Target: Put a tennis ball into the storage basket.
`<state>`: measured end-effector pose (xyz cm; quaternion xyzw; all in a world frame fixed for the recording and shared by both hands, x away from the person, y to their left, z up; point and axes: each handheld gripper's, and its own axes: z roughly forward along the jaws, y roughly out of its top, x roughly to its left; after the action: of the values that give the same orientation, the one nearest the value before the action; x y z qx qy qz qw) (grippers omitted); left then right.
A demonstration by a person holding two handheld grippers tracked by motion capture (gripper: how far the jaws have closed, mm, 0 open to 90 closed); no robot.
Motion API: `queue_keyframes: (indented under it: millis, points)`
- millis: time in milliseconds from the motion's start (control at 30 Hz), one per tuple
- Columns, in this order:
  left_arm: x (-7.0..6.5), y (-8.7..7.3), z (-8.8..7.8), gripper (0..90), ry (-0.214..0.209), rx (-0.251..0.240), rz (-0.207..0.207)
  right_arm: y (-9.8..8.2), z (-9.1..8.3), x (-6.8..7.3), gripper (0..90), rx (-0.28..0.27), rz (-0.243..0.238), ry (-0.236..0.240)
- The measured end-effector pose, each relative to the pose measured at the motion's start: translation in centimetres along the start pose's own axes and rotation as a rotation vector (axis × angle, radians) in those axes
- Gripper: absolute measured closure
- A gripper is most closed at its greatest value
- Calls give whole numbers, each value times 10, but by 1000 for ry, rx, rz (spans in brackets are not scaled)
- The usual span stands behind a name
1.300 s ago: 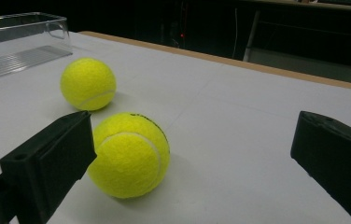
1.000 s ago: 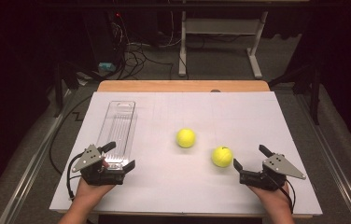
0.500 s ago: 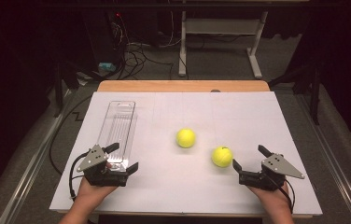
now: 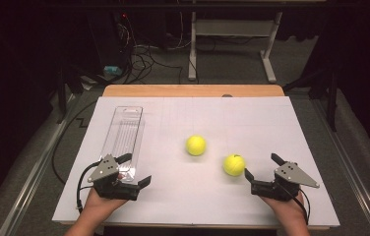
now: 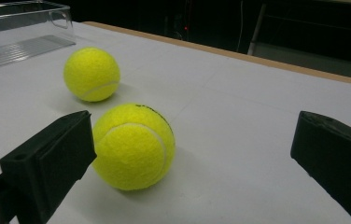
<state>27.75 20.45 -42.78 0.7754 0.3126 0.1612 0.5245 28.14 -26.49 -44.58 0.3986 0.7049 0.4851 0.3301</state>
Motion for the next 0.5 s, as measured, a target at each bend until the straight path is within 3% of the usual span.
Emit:
queue_keyframes:
  millis: [500]
  points:
    - [-8, 0, 7, 7, -25, 47, 29, -1, 1, 1, 0, 8, -6, 7]
